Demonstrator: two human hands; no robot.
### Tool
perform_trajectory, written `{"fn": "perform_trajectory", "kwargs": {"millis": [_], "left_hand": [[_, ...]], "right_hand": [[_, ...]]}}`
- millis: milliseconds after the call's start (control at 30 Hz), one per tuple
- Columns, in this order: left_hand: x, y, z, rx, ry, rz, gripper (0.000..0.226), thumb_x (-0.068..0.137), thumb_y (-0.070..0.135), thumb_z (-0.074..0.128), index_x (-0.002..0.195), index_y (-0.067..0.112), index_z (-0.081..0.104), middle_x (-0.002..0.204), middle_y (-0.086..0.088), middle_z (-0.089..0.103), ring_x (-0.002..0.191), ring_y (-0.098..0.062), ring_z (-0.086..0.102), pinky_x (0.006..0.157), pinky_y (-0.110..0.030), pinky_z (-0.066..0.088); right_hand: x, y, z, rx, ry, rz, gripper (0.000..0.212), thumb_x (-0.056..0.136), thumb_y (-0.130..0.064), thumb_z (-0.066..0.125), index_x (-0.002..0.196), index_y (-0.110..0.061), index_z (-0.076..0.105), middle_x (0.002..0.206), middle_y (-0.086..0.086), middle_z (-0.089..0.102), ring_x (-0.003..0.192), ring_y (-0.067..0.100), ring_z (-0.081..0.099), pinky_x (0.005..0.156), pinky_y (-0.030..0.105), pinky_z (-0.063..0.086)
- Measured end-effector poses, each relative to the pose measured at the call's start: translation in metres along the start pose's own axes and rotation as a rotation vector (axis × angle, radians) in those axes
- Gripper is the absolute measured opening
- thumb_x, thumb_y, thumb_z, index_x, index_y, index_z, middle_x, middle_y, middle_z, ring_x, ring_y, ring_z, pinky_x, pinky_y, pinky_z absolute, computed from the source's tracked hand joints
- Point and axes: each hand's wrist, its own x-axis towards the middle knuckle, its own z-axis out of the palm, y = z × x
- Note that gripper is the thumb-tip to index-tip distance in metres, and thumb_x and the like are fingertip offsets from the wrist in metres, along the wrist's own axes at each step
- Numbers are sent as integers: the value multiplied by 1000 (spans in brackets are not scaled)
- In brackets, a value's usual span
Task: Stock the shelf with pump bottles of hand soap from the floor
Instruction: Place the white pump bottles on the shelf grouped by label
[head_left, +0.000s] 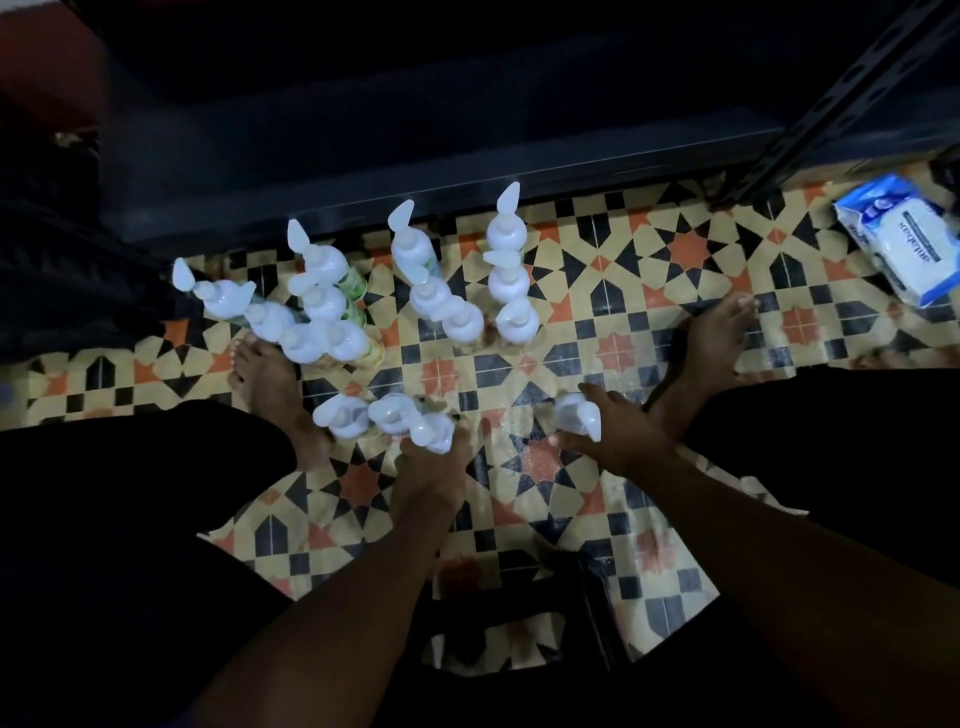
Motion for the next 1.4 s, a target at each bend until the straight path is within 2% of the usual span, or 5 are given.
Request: {"fn": "perform_trajectory", "kwargs": {"millis": [133,567,667,1033,1400], "left_hand": [[4,8,4,-43,29,-57,38,89,53,68,99,19,53,82,4,52,80,-17,53,72,-23,41],[-22,30,-9,-32,78,152,58,85,39,77,133,11,60,117,-8,69,111,-32,64,82,-27,35],[-38,56,-22,-139,32,280,41,81,24,82,118,20,64,93,8,66,85,-6,66,72,-20,43],[-107,202,-158,-439,6,697,24,82,32,77,103,26,67,99,4,72,90,-13,69,72,-29,53],[-171,267,-275,-841,-175,821,27,87,30,74,105,9,70,96,-9,74,88,-22,72,83,-45,59]], "right_hand": [[4,5,7,-36,36,-21,85,80,-62,73,146,-18,42,128,13,60,111,33,61,87,40,51],[-12,-27,-46,308,189,87,47,76,-52,82,110,-24,63,104,-5,63,100,18,60,81,29,43],[-24,-43,-74,557,265,121,31,78,-38,85,89,-23,59,93,-2,63,92,19,59,77,29,42],[-88,-154,-223,977,510,-260,61,71,-40,83,122,-20,55,117,2,66,100,19,70,85,46,60],[-155,-270,-287,1145,403,-602,38,86,-38,74,113,-13,65,107,10,75,95,26,74,83,45,60]]}}
